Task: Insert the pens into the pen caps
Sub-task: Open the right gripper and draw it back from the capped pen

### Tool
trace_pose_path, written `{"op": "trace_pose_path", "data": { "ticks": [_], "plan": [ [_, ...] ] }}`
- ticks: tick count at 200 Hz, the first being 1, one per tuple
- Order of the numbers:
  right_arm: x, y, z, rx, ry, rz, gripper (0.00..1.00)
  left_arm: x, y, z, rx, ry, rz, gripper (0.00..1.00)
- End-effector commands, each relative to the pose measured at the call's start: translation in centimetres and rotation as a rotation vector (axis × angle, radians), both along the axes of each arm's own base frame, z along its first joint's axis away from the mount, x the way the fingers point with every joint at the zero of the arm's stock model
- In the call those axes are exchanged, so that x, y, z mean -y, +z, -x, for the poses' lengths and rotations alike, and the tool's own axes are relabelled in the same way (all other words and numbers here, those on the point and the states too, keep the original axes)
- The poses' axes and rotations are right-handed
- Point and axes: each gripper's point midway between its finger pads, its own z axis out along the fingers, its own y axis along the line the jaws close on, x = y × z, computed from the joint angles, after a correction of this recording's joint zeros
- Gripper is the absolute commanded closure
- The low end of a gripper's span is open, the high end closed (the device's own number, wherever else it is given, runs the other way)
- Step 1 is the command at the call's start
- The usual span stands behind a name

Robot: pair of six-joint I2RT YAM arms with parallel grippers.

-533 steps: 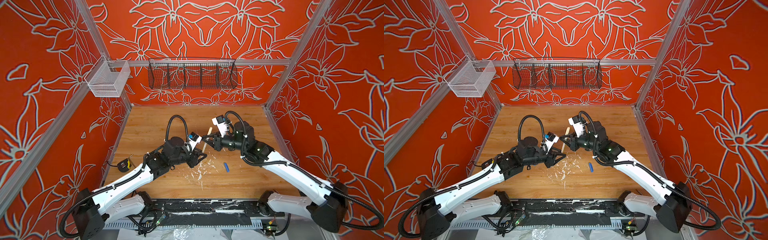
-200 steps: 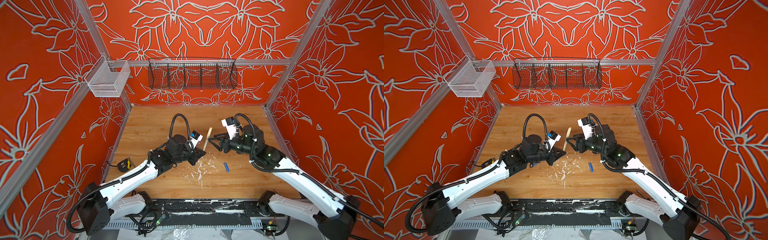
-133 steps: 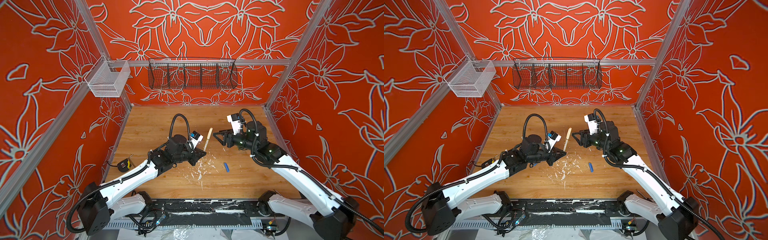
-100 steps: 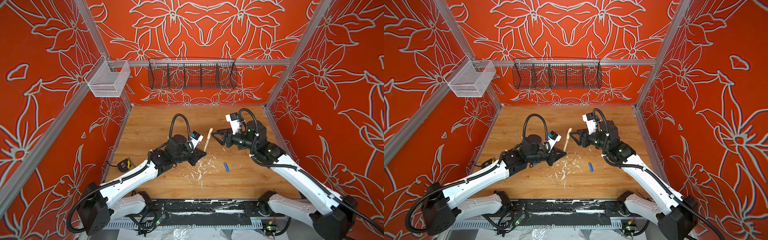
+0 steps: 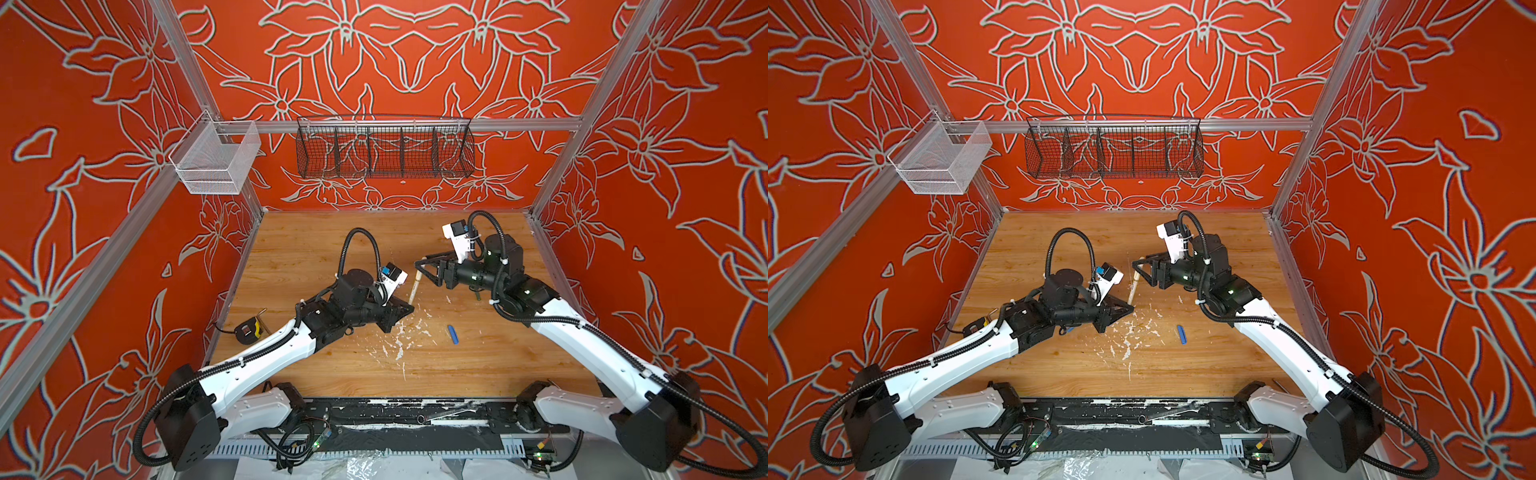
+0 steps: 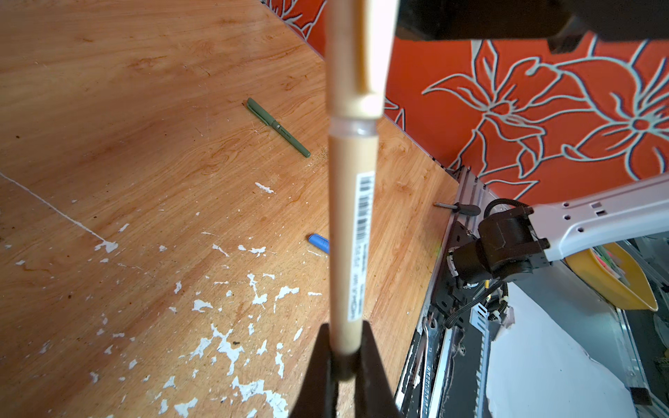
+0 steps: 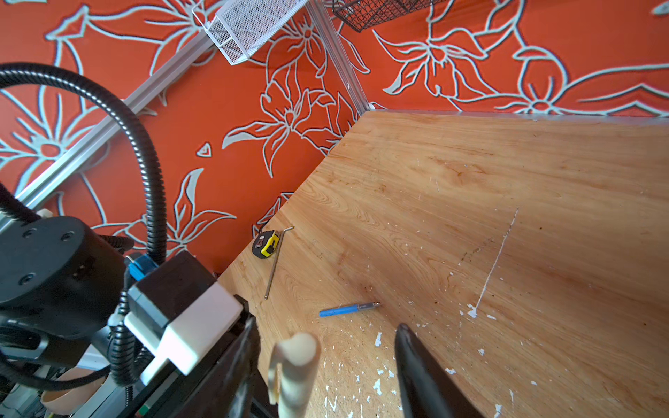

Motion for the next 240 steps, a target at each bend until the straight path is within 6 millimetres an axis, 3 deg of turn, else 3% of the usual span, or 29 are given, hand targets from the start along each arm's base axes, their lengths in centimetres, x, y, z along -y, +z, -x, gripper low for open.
{"op": "trace_pose_path", "data": {
  "ticks": [1, 71, 101, 151, 170, 240],
  "plan": [
    [-0.4, 2.7, 0.2, 0.065, 0.034, -0.053, 0.41, 0.2, 0.0, 0.1, 0.001, -0.012, 0.016, 1.0],
    [-0.8, 2.9, -0.1, 0.058, 0.047, -0.06, 0.43, 0.3, 0.0, 0.0, 0.002, -0.019, 0.017, 1.0],
    [-1.0, 2.8, -0.3, 0.051, 0.053, -0.059, 0.5, 0.4, -0.1, -0.1, 0.001, -0.019, 0.014, 1.0],
    [-1.0, 1.8, -0.5, 0.022, 0.045, -0.041, 0.86, 0.0, 0.4, -1.2, 0.01, 0.042, -0.002, 1.0],
    [-0.8, 0.7, -0.7, -0.006, 0.025, -0.023, 1.0, 0.0, 0.6, -2.1, 0.013, 0.079, -0.015, 1.0],
    [-0.1, -6.0, -1.1, -0.199, -0.054, 0.023, 1.0, -1.1, 2.6, -7.9, 0.014, 0.236, 0.061, 1.0]
  ]
}}
